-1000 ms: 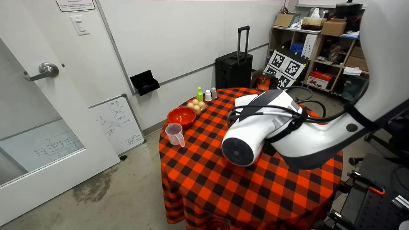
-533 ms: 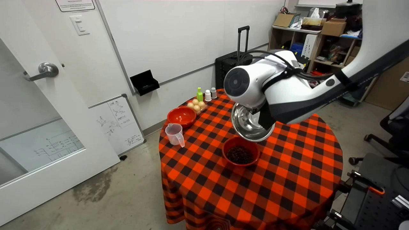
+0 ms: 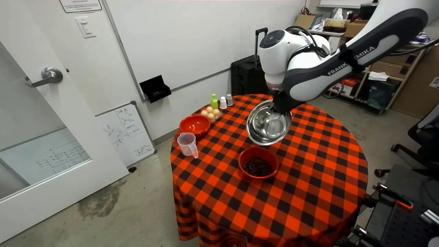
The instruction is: Pour the things in the metal bowl into the red bowl
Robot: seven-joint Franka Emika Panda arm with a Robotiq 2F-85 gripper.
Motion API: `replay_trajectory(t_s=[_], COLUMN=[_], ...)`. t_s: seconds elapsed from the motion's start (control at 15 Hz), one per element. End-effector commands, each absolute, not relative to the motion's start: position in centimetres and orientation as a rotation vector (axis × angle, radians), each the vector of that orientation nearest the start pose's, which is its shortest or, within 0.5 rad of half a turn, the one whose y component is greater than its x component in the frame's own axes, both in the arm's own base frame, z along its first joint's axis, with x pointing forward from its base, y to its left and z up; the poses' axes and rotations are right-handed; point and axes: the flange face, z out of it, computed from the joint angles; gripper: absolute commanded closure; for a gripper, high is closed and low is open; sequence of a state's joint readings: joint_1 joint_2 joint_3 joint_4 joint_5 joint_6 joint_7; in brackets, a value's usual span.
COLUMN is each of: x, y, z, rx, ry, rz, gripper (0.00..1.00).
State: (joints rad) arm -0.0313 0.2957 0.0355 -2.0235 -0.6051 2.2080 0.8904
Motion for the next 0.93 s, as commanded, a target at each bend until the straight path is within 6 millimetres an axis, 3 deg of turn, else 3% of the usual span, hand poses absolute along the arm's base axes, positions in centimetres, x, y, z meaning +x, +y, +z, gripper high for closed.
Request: replay_trajectory(t_s=[0.0,0.4,0.67,0.87], x=[61.2,60.5,58.7,56.3], y=[-3.4,-8.7,-11.8,-13.0], z=[29.9,29.7,29.3,27.4], rx=[-3.267,-2.861,-2.586,-2.385], ry=[1.016,1.344,1.538,1.666], rz=[-0.119,-0.019,-0.057,-0.123], gripper=[0.98,0.98,0.98,0.98])
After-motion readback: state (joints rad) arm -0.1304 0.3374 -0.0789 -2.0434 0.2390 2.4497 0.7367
